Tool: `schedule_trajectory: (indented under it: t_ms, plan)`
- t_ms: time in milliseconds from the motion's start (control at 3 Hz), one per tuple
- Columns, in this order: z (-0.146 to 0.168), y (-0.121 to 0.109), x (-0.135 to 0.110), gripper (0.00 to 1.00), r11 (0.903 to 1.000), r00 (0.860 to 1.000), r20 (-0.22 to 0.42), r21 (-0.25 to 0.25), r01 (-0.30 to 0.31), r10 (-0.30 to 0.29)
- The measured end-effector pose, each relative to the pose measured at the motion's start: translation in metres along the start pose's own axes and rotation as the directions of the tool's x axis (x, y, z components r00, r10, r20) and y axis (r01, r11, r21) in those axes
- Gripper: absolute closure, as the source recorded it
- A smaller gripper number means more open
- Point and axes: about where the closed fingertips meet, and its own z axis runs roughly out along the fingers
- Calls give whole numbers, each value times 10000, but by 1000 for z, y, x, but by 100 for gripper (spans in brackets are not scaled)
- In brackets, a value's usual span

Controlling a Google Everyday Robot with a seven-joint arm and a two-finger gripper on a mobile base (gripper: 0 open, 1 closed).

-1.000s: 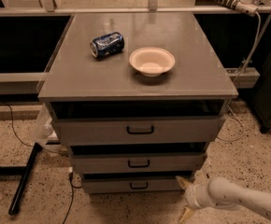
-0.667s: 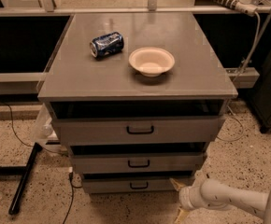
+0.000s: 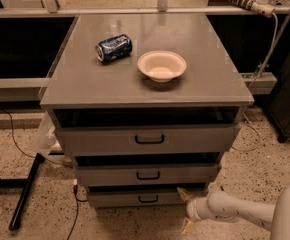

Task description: Open bottom drawer

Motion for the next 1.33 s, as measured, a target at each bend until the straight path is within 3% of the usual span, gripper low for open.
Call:
schedule_trajectory:
  t_ms: [667, 1333]
  plan:
    - [17, -29, 16, 0, 9966, 9997, 241, 817, -123, 104]
    - [36, -51, 45, 0, 9918, 9982, 363, 1168, -509, 470]
